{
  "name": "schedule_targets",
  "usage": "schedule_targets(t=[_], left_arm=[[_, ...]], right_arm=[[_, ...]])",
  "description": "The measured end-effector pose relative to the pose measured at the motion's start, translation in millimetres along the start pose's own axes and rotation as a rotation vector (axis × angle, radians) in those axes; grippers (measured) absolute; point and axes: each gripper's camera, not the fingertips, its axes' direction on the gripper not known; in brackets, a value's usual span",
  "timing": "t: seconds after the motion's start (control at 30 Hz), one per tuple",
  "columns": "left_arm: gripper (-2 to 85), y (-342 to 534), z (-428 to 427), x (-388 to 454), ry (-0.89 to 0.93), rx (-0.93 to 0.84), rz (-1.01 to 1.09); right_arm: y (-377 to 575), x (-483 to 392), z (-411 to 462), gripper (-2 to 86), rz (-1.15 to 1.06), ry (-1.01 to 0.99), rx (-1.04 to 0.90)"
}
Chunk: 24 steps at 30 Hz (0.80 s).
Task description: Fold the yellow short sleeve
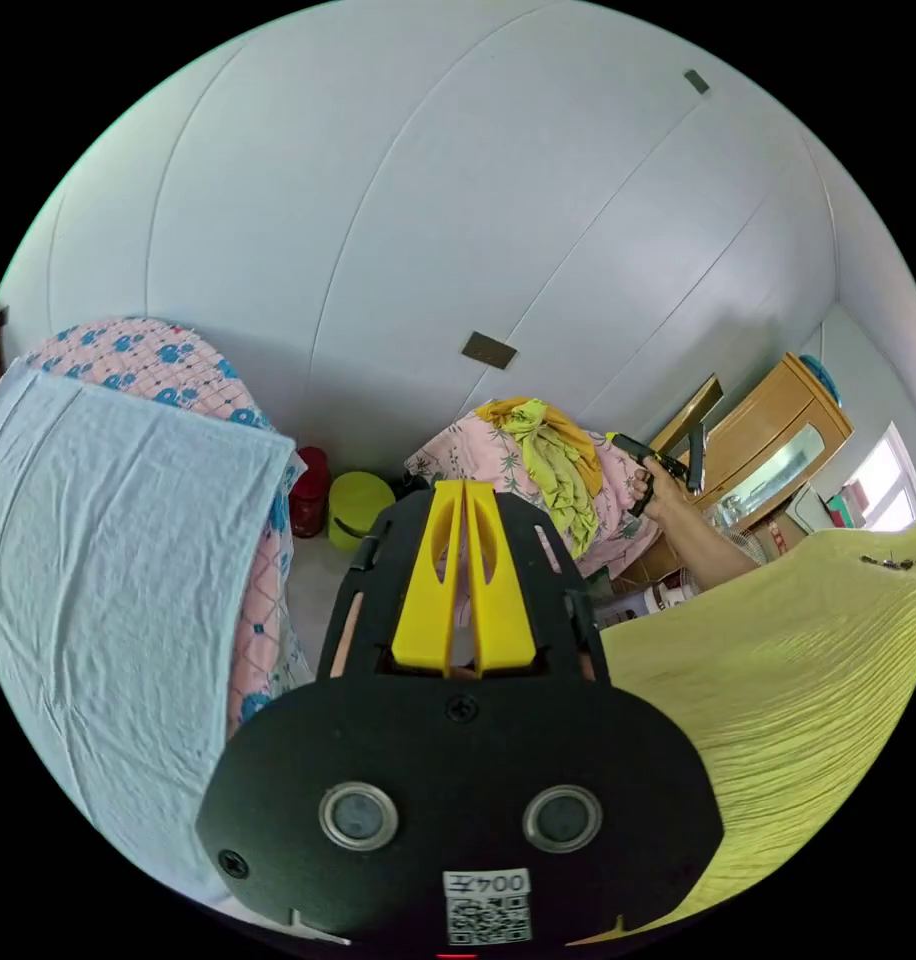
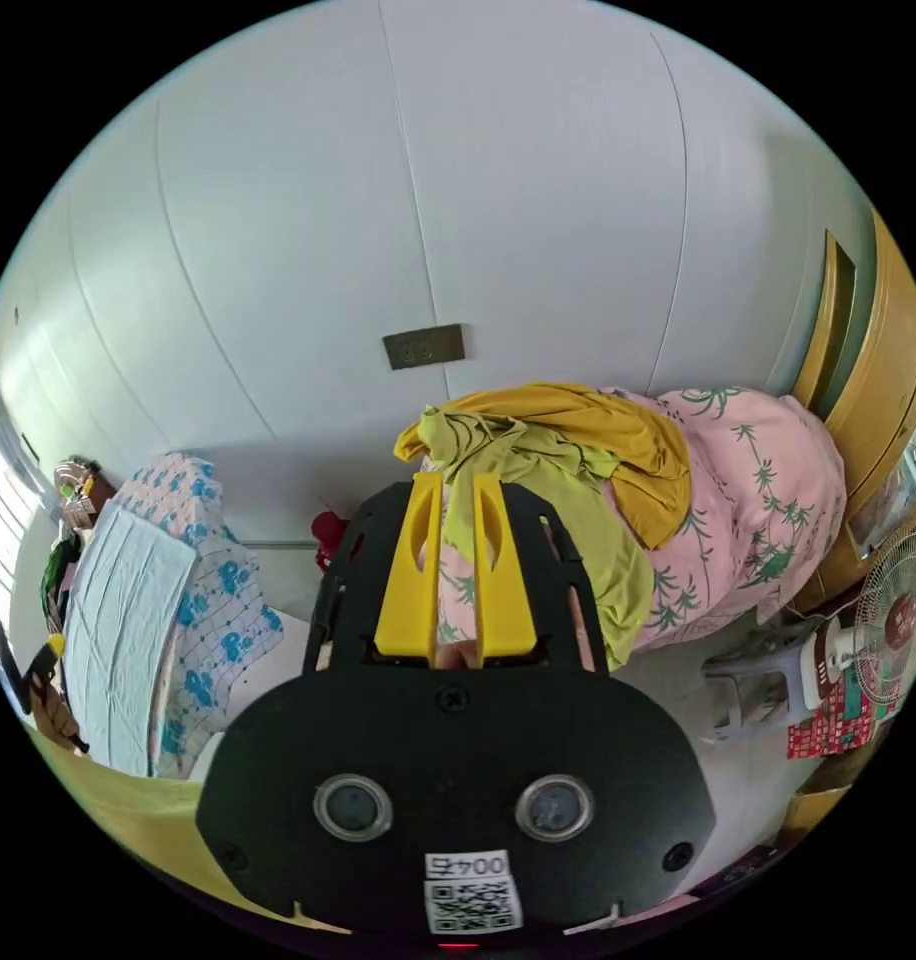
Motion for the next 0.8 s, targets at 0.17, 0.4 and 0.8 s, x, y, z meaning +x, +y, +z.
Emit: schedule_targets(t=[0.17,0.4,0.8], left_arm=[[0.1,-79,50,-12,-0.004,-0.07,0.024],[0.1,-128,79,-11,-0.135,-0.029,-0.09],[0.0,-149,108,17,-0.276,0.029,-0.244]], right_arm=[[-93,26,88,8.0,-0.027,0.038,-0.133],[-199,25,210,12.8,-0.38,0.094,-0.285],[-239,74,284,2.7,-0.712,-0.001,-0.441]])
